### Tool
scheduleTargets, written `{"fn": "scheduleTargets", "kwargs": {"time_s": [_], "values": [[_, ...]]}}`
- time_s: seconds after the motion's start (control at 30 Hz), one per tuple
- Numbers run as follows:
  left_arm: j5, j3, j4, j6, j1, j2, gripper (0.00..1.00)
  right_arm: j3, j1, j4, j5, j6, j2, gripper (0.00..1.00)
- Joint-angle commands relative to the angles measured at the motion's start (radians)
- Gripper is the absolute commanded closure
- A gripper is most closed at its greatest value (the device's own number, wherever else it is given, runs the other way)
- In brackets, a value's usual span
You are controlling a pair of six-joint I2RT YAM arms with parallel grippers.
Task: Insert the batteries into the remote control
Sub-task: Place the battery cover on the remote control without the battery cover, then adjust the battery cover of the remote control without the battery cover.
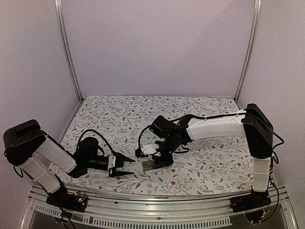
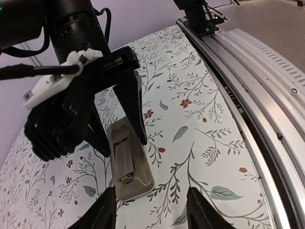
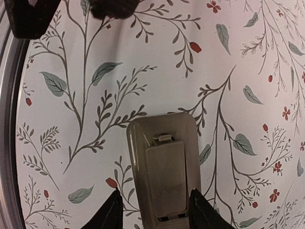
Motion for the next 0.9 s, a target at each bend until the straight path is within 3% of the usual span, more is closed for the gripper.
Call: {"fn": "scheduleTargets", "kwargs": {"time_s": [0.0,0.2,0.33,0.53,0.57,0.6,0.63,0.87], "values": [[-0.072,0.059,0.0,-0.007,0.003,0.041,0.54,0.008,-0.031,0.01,-0.085,0.051,-0.091,0.48],[-0.034,0.106,-0.021,0.102,-0.006,0.095,0.6,-0.212,-0.194,0.194,-0.215,0.353,-0.251,0.42],[-0.056,0.149,-0.032,0.109,-0.009,0.158,0.66,-0.361,-0.225,0.296,-0.244,0.429,-0.299,0.36],[-0.069,0.192,-0.064,0.186,-0.009,0.214,0.7,-0.459,-0.228,0.414,-0.296,0.274,-0.33,0.25],[-0.063,0.191,-0.068,0.2,-0.009,0.217,0.7,-0.453,-0.228,0.413,-0.299,0.238,-0.318,0.21],[-0.053,0.189,-0.073,0.206,-0.009,0.222,0.7,-0.441,-0.228,0.407,-0.302,0.216,-0.302,0.07],[-0.049,0.191,-0.073,0.202,-0.009,0.227,0.72,-0.418,-0.228,0.394,-0.31,0.18,-0.273,0.02],[-0.034,0.218,-0.054,0.167,-0.01,0.271,0.76,-0.36,-0.219,0.371,-0.276,0.057,-0.139,0.04]]}}
